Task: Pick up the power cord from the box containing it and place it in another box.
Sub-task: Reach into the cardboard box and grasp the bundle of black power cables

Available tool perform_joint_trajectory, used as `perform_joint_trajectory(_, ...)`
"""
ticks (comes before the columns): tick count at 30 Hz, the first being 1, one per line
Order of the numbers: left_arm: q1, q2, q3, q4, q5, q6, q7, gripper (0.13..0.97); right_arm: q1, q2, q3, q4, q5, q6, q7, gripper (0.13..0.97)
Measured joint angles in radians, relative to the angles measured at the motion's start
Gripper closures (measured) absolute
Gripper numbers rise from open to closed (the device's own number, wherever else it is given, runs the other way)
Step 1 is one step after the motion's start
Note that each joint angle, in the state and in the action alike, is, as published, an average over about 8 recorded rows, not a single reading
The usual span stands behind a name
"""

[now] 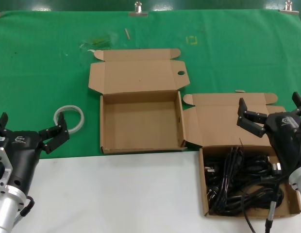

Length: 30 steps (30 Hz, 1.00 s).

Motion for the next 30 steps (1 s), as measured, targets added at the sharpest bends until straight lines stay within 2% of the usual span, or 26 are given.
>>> perform_joint_trajectory(30,0.000,0.000,0.000,0.000,0.000,0.000,0.000,0.132,0.000,0.000,0.000,0.000,0.000,0.000,0.000,0.129)
